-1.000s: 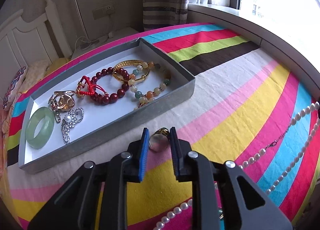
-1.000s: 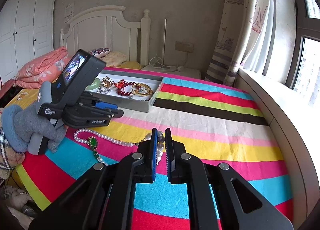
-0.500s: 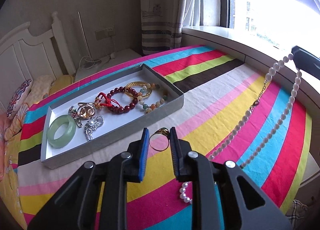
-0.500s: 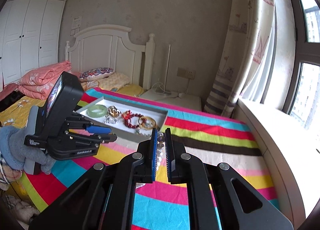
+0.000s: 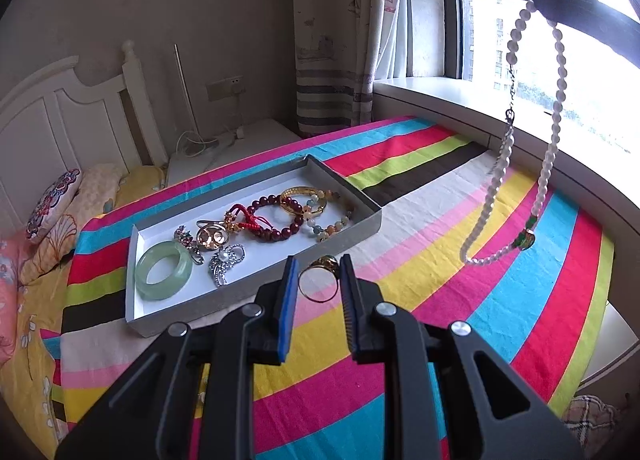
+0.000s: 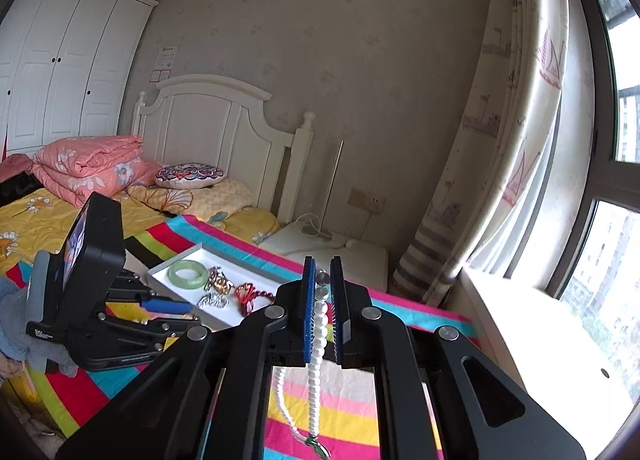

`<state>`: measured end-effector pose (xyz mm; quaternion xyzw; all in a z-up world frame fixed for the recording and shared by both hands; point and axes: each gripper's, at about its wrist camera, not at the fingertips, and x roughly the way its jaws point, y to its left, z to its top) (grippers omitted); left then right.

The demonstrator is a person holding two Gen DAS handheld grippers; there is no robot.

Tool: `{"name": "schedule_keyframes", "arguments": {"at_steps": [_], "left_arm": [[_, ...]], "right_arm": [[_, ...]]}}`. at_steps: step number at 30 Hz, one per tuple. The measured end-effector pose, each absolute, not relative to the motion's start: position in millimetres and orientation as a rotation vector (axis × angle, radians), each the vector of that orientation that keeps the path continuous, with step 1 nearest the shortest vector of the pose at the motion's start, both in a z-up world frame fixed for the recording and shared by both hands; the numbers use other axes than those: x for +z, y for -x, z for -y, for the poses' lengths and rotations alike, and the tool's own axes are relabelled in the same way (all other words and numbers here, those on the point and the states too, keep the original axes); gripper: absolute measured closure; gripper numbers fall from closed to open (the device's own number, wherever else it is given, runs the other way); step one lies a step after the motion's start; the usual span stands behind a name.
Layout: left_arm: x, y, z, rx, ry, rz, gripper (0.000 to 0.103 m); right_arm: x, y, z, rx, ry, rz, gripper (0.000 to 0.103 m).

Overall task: Organize jewelry
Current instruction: 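Lift the pearl necklace and gold ring up over the tray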

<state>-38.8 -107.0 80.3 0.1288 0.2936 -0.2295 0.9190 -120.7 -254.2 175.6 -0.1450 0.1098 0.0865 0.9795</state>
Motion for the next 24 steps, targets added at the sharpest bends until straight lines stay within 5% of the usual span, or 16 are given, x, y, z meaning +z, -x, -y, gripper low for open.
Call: {"name": "schedule_keyframes", "arguments": {"at_steps": [24], "left_arm": [[83.6, -16.9, 50.7, -0.363, -0.171, -0.631, 0.083]], "right_arm": [[206.6, 6.7, 173.2, 0.237, 0.353, -0.249, 0.095]]}}
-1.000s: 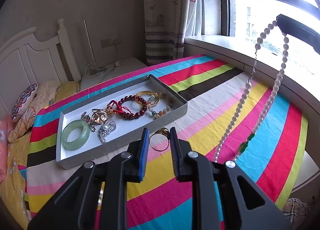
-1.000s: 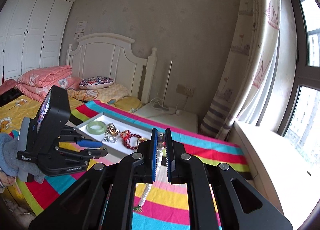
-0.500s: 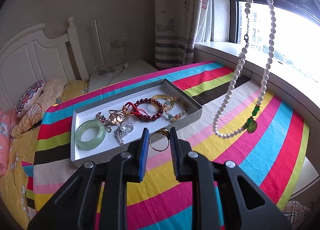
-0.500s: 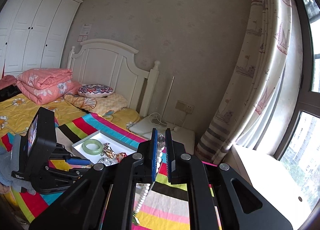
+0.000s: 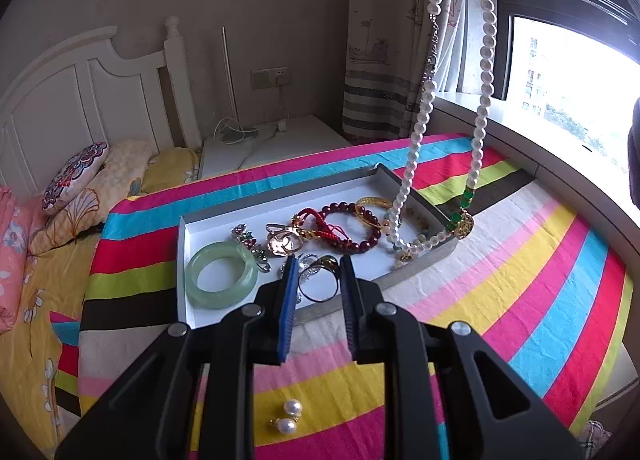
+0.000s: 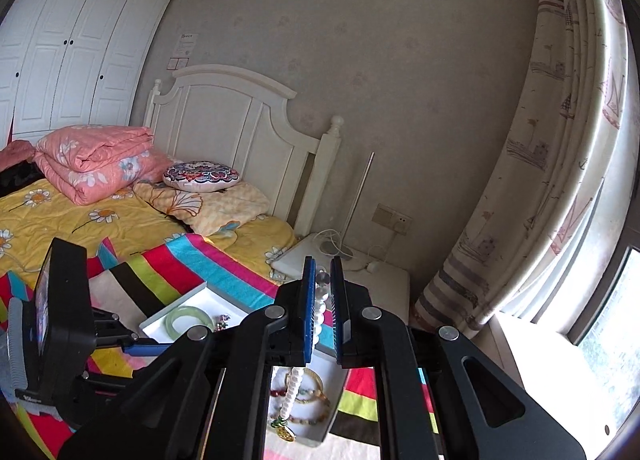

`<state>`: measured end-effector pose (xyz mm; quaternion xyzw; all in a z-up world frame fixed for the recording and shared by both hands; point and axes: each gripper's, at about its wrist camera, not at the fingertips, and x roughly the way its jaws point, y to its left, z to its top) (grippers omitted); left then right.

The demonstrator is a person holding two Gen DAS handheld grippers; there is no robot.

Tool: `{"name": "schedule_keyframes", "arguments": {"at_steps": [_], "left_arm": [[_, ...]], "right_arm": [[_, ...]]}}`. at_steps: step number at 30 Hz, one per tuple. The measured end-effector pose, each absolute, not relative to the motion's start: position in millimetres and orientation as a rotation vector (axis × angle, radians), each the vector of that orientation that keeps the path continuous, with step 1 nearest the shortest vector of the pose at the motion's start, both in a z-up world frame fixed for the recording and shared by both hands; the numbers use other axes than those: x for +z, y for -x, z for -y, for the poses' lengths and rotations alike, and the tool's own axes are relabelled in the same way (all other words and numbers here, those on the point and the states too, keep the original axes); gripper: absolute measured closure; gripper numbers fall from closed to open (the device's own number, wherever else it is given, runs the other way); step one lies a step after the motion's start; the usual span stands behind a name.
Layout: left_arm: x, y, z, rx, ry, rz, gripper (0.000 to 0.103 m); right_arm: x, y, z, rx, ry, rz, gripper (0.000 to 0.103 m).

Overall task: Organize jewelry
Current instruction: 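Lift the pearl necklace and gold ring up over the tray, then lower the necklace and ring into the tray and open both tools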

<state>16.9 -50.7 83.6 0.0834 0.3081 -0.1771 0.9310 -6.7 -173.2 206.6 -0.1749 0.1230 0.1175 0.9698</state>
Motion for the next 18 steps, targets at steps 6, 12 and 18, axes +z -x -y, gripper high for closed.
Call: {"name": "schedule_keyframes", "arguments": {"at_steps": [6, 12, 18], "left_arm": [[77.1, -40.3, 37.1, -0.333, -0.135, -0.66, 0.083], [67.0, -74.4, 24.0, -0.292, -0.048, -0.714, 0.083], [49.5, -97.2, 13.2, -0.258, 0.011, -0.763, 0.083]], "right_arm": [[204.1, -30.4, 156.9, 0.233, 0.342, -0.283, 0.095], [207.8, -73.9, 147.5, 0.278, 0.205, -0.345, 0.095], [206.8, -99.8, 130.8, 0.317, 0.118, -0.373, 0.095]]}}
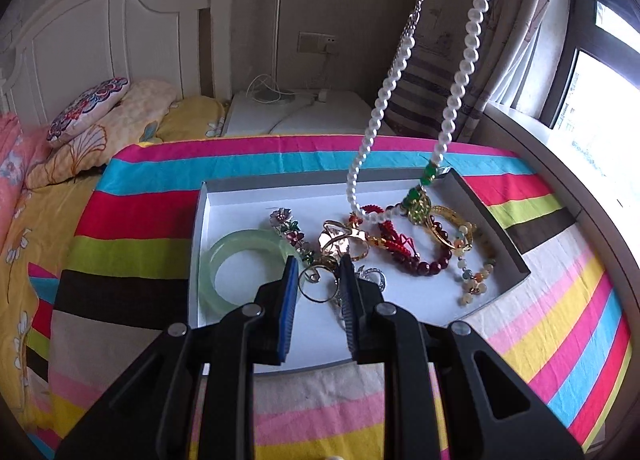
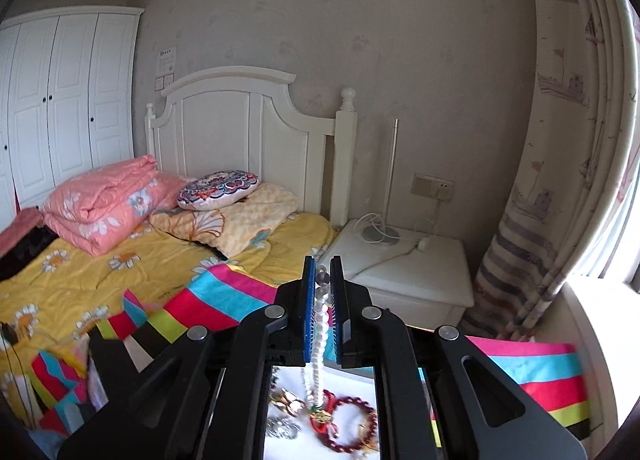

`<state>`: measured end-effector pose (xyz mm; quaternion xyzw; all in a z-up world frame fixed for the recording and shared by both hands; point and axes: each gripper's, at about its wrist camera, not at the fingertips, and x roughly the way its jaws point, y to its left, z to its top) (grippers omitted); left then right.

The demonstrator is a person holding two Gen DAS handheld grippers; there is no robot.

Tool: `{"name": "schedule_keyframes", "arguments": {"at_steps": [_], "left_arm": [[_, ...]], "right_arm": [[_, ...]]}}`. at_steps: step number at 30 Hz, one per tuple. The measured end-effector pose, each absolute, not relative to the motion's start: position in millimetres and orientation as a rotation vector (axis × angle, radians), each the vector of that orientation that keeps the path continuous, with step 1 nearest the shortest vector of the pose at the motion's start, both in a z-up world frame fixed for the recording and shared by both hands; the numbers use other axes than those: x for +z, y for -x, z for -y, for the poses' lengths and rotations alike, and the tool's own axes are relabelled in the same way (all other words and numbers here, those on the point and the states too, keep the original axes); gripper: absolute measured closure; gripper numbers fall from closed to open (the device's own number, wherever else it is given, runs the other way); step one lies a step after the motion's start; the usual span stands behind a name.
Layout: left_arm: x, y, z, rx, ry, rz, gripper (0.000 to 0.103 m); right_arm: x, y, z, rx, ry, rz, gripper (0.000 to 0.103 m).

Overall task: Organize jewelry
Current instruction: 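Lower the necklace and ring into the tray and open both tools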

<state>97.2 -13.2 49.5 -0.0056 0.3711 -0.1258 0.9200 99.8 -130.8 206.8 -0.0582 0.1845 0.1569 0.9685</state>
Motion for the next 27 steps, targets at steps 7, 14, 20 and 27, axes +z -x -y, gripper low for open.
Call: {"name": "schedule_keyframes", "arguments": {"at_steps": [7, 14, 20, 27], "left_arm": [[31.3, -105.8, 13.6, -0.245, 0.019, -0.79, 0.083], [24.5, -111.8, 12.6, -0.235, 0.026, -0.799, 0.082], [22.1, -116.2, 14.3, -0.224, 0.045, -0.803, 0.072], [21.2, -116.5, 20.6, -0.199, 0.036, -0.802, 0.029]], "right_arm": [[199.8, -122.2, 110.4, 0.321, 0.109, -0.386, 0.095], [140.6, -125.3, 139.0, 0.298, 0.11, -0.491, 0.095], [84.3, -130.1, 181.0, 0.246, 0.079, -0.616, 0.095], [50.9, -126.6, 204.4, 0.232, 0.059, -0.689, 0.095]]}}
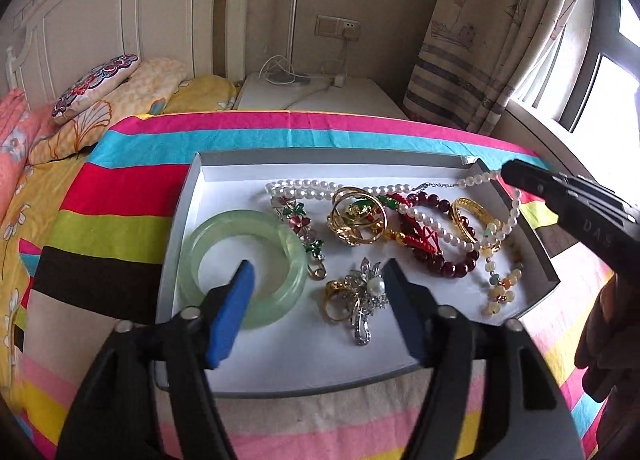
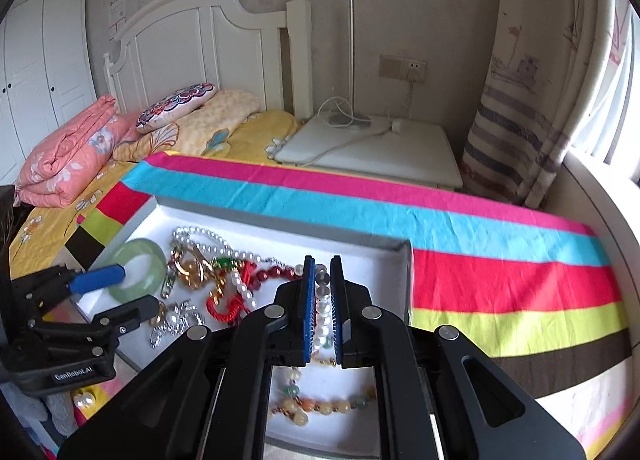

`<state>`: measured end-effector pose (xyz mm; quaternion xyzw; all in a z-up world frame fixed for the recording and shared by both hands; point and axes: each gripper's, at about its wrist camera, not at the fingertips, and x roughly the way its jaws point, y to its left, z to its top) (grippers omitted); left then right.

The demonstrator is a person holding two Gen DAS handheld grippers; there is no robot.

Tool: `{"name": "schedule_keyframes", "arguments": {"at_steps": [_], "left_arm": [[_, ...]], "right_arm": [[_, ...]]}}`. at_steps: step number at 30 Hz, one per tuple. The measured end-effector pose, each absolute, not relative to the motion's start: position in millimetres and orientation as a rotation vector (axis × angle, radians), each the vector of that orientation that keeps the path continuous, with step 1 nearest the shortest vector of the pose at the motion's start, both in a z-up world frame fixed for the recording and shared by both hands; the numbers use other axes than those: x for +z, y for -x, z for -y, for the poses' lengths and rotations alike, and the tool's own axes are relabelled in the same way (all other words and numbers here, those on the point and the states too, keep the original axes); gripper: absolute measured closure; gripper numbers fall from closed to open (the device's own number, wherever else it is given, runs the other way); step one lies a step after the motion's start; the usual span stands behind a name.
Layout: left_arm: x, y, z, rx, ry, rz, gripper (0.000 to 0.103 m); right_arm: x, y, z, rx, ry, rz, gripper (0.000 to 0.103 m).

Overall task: Organize jewelry
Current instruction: 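Lower the necklace and ring into the tray and open both tools, then move both open tools toward the pair of pearl earrings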

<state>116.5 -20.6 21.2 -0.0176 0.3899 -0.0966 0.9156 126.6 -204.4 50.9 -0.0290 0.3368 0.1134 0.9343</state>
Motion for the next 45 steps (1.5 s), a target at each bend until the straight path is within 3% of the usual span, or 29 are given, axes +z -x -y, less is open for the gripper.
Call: {"name": "schedule_keyframes", "arguments": {"at_steps": [3, 5, 6, 7, 9, 15, 19, 28, 36, 45], "left_arm": [[23.5, -114.1, 16.4, -0.186, 0.041, -0.797, 0.019], [25.8, -111.8, 11.4, -0.186, 0.051, -0.791, 0.014], [27.2, -110.2, 8.4, -0.183, 0.053, -0.786, 0.012], [29.0, -107.9, 5.2, -0.179, 0.054, -0.781, 0.012], [33.8, -102.4, -1.1, -0.177, 0.058, -0.771, 0.012], [53.8, -65.0, -25.7, -0.15, 0.065, -0.706, 0.007], [60.6, -27.6, -46.5, -0.09, 0.083, -0.683, 0.003], [27.6, 28.5, -79.4, 0.002, 0.122, -0.759, 0.003], [19.3, 40.0, -81.2, -0.026, 0.112, -0.755, 0.003], [14.5, 34.0, -96.6, -0.039, 0.237, -0.77, 0.003]], "right_arm": [[44.1, -119.6, 210.8, 0.26, 0.048, -0.712, 0.094], [38.7, -116.5, 211.4, 0.281, 0.053, -0.75, 0.087], [36.9, -115.1, 212.7, 0.289, 0.054, -0.764, 0.071], [36.1, -111.9, 214.3, 0.299, 0.049, -0.768, 0.048], [38.0, -102.3, 217.8, 0.311, 0.04, -0.747, 0.034], [56.5, -53.5, 234.1, 0.366, -0.01, -0.68, 0.034], [58.2, -14.0, 240.9, 0.4, 0.0, -0.664, 0.026], [32.7, 34.6, 211.7, 0.472, 0.022, -0.727, 0.026], [18.3, 40.0, 141.3, 0.521, 0.197, -0.755, 0.055], [-0.4, 14.3, 103.9, 0.512, 0.304, -0.862, 0.057]]}}
